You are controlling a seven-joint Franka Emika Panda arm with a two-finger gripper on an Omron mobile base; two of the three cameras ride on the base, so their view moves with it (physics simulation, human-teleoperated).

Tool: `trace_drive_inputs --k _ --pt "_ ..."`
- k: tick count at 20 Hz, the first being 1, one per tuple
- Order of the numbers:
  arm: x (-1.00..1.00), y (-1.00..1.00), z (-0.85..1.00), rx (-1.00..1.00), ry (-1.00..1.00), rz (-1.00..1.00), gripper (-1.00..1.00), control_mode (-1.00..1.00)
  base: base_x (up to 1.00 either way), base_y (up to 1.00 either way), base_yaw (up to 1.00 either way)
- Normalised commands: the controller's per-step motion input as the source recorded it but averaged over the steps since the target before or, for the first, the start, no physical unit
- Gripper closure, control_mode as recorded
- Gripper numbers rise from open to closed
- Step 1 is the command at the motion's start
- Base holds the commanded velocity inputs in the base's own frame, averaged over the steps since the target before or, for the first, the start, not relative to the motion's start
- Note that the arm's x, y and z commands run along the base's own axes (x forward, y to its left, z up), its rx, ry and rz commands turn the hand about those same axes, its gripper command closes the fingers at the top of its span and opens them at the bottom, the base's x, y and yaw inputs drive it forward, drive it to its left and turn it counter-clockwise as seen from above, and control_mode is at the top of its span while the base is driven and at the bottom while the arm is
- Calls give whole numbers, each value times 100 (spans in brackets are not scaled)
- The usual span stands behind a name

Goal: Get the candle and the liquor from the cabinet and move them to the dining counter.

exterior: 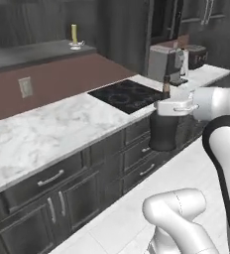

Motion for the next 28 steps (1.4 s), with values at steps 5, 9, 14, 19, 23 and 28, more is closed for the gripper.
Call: trace_drive_inputs --k 5,9,14,19,23,28 --pt "0 0 0 0 0 0 100 100 -5 4 -96" --pt "0 0 0 0 0 0 100 100 0 3 -99" --pt "0 0 0 0 0 0 100 100 0 4 -100" --pt "0 0 0 0 0 0 100 100 0 5 -100" --pt "0 0 0 0 0 0 100 100 0 3 -100" --pt "0 0 0 0 0 0 100 100 0 3 -100"
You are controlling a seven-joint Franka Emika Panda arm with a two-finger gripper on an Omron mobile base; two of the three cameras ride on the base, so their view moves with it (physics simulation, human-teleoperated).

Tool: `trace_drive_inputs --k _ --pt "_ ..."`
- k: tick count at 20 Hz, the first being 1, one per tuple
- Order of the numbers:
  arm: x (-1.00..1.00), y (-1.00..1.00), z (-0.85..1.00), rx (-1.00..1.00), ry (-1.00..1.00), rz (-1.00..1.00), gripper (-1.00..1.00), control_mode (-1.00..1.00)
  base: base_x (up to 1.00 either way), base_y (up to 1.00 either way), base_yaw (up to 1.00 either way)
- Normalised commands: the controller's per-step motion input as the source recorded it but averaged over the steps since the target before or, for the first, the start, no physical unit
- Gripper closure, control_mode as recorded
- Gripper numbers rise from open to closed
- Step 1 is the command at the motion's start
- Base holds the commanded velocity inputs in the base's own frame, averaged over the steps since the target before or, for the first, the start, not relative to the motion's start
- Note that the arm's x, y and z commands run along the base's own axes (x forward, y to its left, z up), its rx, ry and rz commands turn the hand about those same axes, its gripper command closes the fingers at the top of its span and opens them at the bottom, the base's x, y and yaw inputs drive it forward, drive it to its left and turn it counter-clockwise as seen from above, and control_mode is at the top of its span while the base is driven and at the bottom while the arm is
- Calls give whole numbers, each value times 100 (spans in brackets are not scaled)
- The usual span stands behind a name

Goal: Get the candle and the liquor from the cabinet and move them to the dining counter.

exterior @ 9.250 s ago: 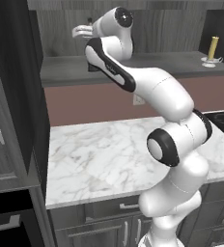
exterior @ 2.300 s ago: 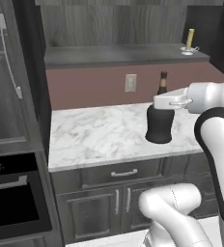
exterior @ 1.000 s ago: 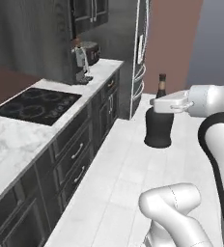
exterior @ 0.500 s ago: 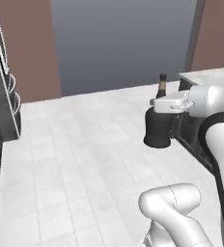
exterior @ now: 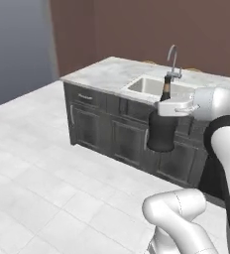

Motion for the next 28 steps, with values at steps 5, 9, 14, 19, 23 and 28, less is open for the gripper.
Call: trace_drive_inputs --k 5,9,14,19,23,28 --pt "0 0 0 0 0 0 100 100 8 13 -94" --pt "0 0 0 0 0 0 100 100 21 28 -76" --pt "0 0 0 0 0 0 100 100 22 26 -43" --pt "0 0 0 0 0 0 100 100 17 17 -15" --pt "0 0 0 0 0 0 100 100 31 -13 -1" --pt "0 0 0 0 0 0 100 100 35 -56 0"
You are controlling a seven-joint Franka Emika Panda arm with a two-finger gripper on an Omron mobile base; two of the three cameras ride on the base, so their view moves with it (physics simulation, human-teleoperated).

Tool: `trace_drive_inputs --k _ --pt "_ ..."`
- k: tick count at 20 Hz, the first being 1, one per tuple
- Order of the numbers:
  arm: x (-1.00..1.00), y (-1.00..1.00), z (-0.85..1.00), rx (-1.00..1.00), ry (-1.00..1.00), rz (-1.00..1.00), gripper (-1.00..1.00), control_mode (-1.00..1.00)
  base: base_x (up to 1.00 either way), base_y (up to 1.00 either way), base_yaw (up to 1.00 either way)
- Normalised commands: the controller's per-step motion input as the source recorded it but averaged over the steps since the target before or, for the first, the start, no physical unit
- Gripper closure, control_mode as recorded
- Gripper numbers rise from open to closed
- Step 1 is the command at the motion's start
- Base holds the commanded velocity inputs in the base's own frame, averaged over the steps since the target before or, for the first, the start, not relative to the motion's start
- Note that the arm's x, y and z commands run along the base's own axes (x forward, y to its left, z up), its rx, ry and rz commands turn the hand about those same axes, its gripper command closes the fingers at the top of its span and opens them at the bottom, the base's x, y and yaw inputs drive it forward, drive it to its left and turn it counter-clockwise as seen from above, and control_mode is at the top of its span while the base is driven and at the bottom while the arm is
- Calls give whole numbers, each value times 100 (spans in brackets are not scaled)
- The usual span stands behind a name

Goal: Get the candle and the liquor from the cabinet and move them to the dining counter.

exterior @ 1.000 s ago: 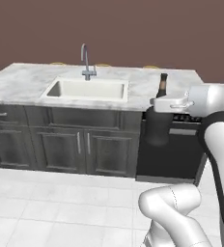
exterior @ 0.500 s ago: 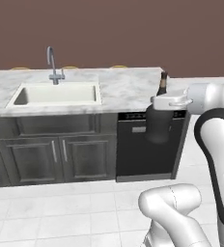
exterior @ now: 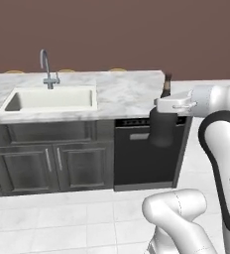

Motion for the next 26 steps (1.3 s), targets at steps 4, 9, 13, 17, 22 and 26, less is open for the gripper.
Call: trace_drive_inputs --k 4,9,13,17,22,26 --pt "0 0 0 0 0 0 100 100 41 -68 0" --pt "0 0 0 0 0 0 100 100 42 -68 0" --pt "0 0 0 0 0 0 100 100 42 -64 0" --pt "0 0 0 0 0 0 100 100 42 -61 0" --pt "0 0 0 0 0 0 100 100 43 -61 0" --pt "0 0 0 0 0 0 100 100 44 -60 0"
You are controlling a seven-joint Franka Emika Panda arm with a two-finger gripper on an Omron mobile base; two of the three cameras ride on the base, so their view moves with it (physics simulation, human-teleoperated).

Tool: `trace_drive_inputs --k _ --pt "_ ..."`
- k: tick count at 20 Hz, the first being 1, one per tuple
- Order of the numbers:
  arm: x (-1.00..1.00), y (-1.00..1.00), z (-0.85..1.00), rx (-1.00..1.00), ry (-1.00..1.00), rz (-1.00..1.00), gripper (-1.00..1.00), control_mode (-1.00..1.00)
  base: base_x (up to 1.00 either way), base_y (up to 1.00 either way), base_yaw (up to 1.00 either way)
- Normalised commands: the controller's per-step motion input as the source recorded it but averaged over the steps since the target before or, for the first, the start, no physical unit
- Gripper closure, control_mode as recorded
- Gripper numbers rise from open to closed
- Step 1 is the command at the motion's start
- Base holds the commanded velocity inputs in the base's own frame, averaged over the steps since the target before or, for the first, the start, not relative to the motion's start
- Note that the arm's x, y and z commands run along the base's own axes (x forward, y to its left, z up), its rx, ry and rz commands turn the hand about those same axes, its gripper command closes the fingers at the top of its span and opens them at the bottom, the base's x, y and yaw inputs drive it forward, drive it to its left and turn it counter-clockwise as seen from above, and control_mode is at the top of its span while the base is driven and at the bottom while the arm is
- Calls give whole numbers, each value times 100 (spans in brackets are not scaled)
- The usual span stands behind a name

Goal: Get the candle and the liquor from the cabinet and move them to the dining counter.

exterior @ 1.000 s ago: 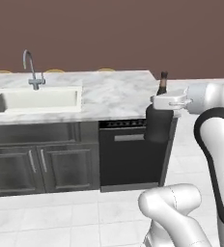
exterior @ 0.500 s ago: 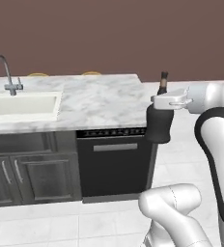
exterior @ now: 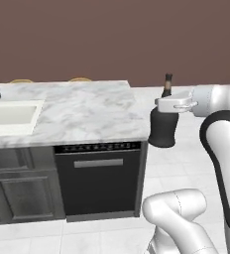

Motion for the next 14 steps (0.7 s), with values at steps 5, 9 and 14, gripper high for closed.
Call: trace_drive_inputs --k 5,9,14 --pt "0 0 0 0 0 0 100 100 43 -60 0" --pt "0 0 0 0 0 0 100 100 43 -60 0" --pt "0 0 0 0 0 0 100 100 45 -59 0"
